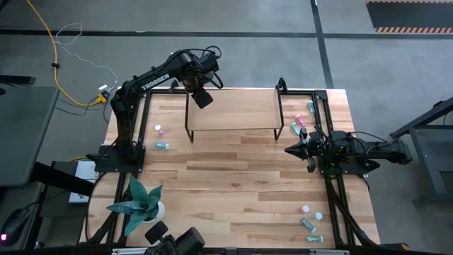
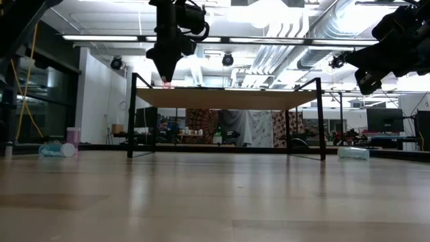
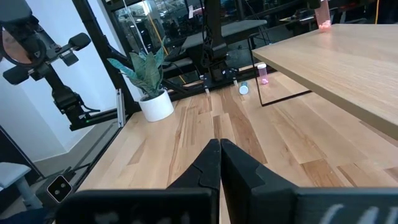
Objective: Pick and place medicine bottles onto shelf by color
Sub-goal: Put the red pill bottle on the shelf
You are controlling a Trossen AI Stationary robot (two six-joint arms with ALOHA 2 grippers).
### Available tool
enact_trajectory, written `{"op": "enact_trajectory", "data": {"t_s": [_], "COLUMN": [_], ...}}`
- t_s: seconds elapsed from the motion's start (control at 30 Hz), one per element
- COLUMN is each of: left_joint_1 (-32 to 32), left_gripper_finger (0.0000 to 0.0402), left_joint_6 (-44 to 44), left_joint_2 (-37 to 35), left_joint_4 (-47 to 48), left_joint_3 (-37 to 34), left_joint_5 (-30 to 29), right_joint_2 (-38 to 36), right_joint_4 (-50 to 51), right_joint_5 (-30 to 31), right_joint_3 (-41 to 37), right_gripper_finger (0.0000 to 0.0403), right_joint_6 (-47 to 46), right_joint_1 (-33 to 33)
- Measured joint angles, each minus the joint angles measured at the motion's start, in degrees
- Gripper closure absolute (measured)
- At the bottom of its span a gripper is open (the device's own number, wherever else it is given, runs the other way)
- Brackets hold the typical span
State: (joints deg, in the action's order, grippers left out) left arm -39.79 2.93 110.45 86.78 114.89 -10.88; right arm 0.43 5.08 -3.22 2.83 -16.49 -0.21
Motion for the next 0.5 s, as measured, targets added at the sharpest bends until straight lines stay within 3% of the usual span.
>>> {"op": "enact_trajectory", "data": {"t_s": [0.5], "left_joint_1": [0.0], "left_gripper_finger": [0.0289], "left_joint_6": [1.41], "left_joint_2": [-0.07], "left_joint_4": [0.92], "left_joint_3": [0.0], "left_joint_5": [1.71], "right_joint_2": [0.0], "right_joint_4": [0.0], "right_joint_5": [0.0], "right_joint_3": [0.0], "right_gripper_finger": [0.0402], "right_joint_6": [0.0], "right_joint_1": [-0.01]}}
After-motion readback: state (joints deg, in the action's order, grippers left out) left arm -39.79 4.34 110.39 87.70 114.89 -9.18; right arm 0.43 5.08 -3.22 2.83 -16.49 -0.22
